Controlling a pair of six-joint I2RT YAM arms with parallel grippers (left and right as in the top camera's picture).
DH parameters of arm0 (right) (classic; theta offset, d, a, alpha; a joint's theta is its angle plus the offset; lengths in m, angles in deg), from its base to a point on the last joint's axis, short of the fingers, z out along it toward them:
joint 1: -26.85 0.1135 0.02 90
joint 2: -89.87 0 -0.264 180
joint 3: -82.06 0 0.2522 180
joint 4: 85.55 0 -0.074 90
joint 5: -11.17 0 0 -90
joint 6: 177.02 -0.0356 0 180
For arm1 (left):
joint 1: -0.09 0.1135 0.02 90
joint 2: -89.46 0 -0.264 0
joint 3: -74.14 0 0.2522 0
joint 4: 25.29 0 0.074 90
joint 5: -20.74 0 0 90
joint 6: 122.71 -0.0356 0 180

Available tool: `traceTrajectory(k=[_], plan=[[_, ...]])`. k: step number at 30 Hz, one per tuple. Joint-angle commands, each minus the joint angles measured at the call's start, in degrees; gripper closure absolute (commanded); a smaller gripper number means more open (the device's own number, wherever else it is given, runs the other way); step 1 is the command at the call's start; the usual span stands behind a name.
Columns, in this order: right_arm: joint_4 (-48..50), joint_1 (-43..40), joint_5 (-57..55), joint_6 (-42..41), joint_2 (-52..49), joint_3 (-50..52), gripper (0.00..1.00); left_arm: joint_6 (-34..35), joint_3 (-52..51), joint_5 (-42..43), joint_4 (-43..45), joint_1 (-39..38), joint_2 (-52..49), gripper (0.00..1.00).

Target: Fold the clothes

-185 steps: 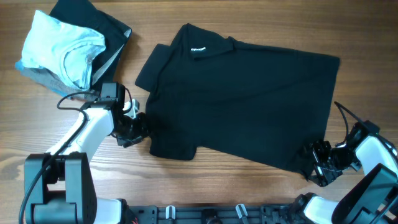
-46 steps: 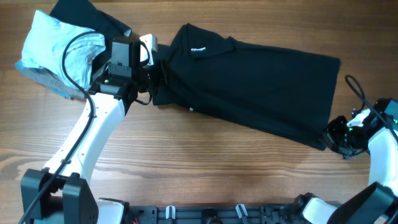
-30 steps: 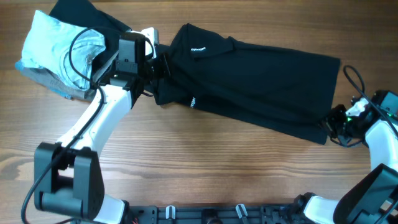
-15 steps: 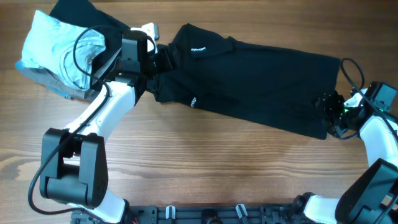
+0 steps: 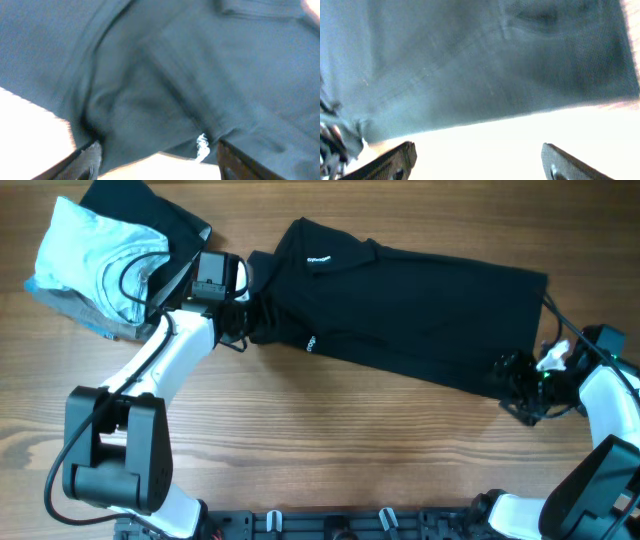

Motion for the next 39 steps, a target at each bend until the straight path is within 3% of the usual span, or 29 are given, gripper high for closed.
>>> traceTrajectory(k=[1, 5, 17, 21, 22, 23, 27, 29, 32, 33, 39], plan=[[-4.1, 0.2, -3.8, 1.3, -0.5, 0.0, 0.11, -3.6, 0.3, -5.2, -3.7, 1.2, -0.6, 0.23], [-3.8, 0.2, -4.7, -0.8, -0.5, 3.1, 0.09, -9.3, 0.3, -10.4, -3.4, 1.2, -0.9, 0.20], [1.3, 0.2, -4.6, -4.7, -0.5, 7.9, 0.09, -16.6, 0.3, -7.0, 0.7, 1.0, -9.9, 0.27], [2.4, 0.2, -5.4, -6.1, -0.5, 8.0, 0.14, -16.3, 0.3, -7.0, 2.6, 1.5, -10.3, 0.82], [2.6, 0.2, -6.3, -7.3, -0.5, 8.3, 0.14, -15.8, 0.3, -7.0, 2.9, 1.7, -10.2, 0.91], [3.2, 0.2, -7.6, -9.2, -0.5, 9.0, 0.16, -14.6, 0.3, -7.0, 3.1, 2.3, -10.2, 0.96], [10.3, 0.3, -9.1, -12.0, -0.5, 13.7, 0.23, -10.9, 0.4, -6.9, 3.0, 4.4, -10.1, 0.96], [15.4, 0.3, -8.7, -12.2, -0.5, 15.2, 0.33, -10.3, 0.4, -6.1, 3.0, 5.3, -10.2, 0.96], [16.6, 0.3, -9.9, -12.5, -0.5, 14.9, 0.82, -10.3, 0.4, -5.2, 1.5, 6.6, -9.9, 0.96], [16.1, 0.2, -11.3, -13.0, -0.5, 14.4, 0.93, -10.3, 0.4, -5.2, 0.6, 7.0, -9.7, 0.96], [10.4, 0.1, -15.1, -11.0, -0.5, 7.2, 0.96, -10.1, 0.4, -1.7, -7.1, 7.9, -6.8, 0.95]])
